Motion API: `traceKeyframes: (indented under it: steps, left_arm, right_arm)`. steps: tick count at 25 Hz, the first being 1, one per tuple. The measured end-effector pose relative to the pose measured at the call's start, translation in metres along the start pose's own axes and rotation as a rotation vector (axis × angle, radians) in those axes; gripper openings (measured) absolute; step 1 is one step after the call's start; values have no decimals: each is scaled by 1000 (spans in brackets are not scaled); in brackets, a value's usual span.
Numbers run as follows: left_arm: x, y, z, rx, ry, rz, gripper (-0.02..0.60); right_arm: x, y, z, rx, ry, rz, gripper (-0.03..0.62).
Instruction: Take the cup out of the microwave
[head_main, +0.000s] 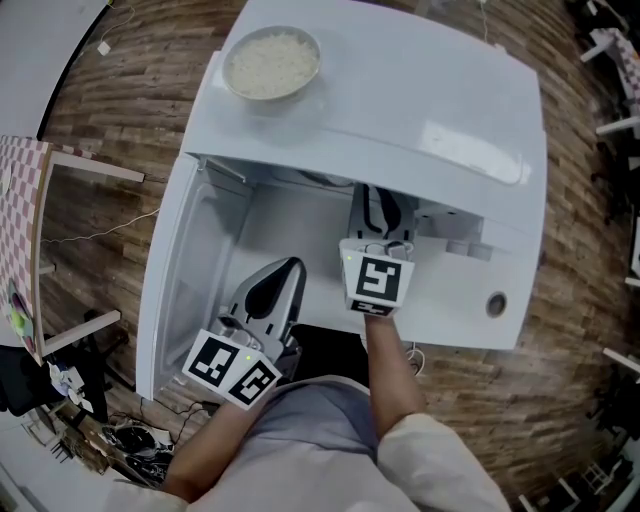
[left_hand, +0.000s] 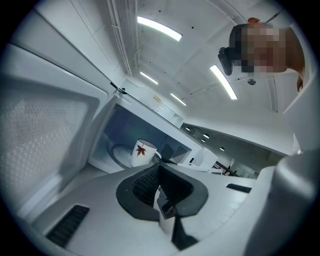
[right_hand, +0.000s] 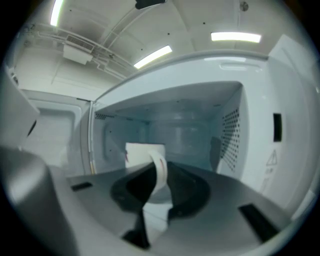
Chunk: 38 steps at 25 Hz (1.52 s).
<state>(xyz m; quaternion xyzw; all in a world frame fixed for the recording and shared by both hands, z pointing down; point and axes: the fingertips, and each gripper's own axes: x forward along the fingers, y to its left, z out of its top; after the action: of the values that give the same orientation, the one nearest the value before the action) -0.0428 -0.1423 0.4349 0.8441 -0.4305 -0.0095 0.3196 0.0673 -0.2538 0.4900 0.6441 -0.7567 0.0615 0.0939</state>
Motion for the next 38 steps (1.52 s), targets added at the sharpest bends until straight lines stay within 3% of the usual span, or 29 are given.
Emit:
traceKeyframes:
  steps: [18,38]
  left_arm:
    - [-1,-3,-2,6,-2,1,9]
    - [-3,-2,-5,5,-2,7,9]
  right_arm:
    - [-12,-12,5,34,-56,-34,72]
    - [-26,-14,11,76,-95,3,69]
